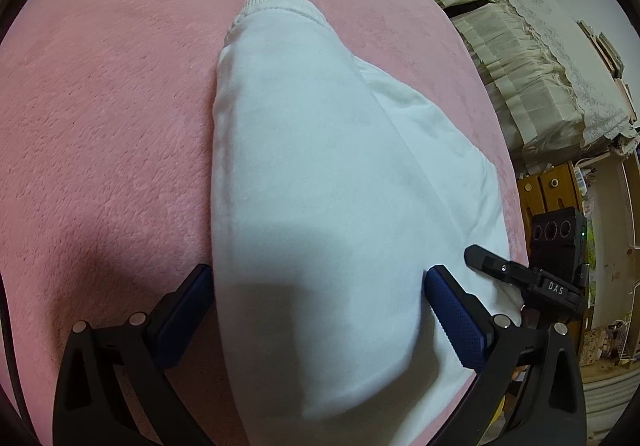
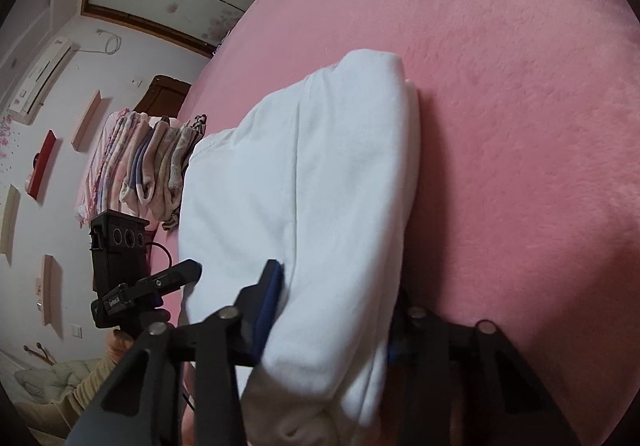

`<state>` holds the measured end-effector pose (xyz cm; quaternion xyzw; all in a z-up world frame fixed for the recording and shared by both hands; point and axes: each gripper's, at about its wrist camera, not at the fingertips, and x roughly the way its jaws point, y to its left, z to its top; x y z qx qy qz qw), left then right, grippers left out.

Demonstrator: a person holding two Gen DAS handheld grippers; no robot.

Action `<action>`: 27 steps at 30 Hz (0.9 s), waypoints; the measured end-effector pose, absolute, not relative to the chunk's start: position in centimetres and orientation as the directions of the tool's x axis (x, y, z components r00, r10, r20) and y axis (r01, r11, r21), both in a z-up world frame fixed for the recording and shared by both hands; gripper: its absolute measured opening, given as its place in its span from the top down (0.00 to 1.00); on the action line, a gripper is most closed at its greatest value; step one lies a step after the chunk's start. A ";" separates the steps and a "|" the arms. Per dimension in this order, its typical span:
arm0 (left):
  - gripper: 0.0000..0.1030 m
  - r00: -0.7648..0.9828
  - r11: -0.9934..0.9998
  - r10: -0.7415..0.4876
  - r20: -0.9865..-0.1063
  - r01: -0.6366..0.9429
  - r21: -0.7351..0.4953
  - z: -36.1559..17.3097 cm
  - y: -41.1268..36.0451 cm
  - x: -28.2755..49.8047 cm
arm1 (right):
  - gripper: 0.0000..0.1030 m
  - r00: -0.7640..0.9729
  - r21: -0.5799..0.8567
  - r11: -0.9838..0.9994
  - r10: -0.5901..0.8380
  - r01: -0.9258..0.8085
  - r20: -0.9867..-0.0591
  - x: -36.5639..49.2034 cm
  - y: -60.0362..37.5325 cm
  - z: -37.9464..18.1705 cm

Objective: Fold small clothes
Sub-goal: 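Lift the white bundle with the left tool and carry it toward the clothes stack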

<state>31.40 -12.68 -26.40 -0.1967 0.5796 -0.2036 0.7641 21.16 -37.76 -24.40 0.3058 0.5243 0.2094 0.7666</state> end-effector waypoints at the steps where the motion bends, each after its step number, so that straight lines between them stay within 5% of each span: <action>1: 0.00 0.255 0.838 -0.540 -0.802 0.076 -0.540 -26.3 -12.7 31.4 | 0.70 0.365 0.690 0.724 0.642 0.002 -0.674 21.1 -37.6 -24.4; 5: 0.07 0.288 0.862 -0.496 -0.819 0.048 -0.505 -25.9 -13.2 31.2 | 0.76 0.383 0.643 0.766 0.592 0.008 -0.709 20.4 -37.2 -23.8; 13: 0.60 0.369 0.915 -0.402 -0.838 0.127 -0.383 -21.6 -15.1 29.4 | 0.82 0.466 0.531 0.847 0.477 -0.016 -0.745 18.1 -34.2 -19.5; 15: 0.66 0.375 0.912 -0.410 -0.831 0.145 -0.385 -20.4 -15.0 29.1 | 0.82 0.486 0.501 0.864 0.458 -0.048 -0.744 17.1 -32.9 -17.7; 27: 0.73 0.434 0.890 -0.453 -0.778 0.177 -0.420 -12.9 -8.5 23.6 | 0.83 0.481 0.467 0.866 0.490 -0.177 -0.727 13.5 -25.2 -10.6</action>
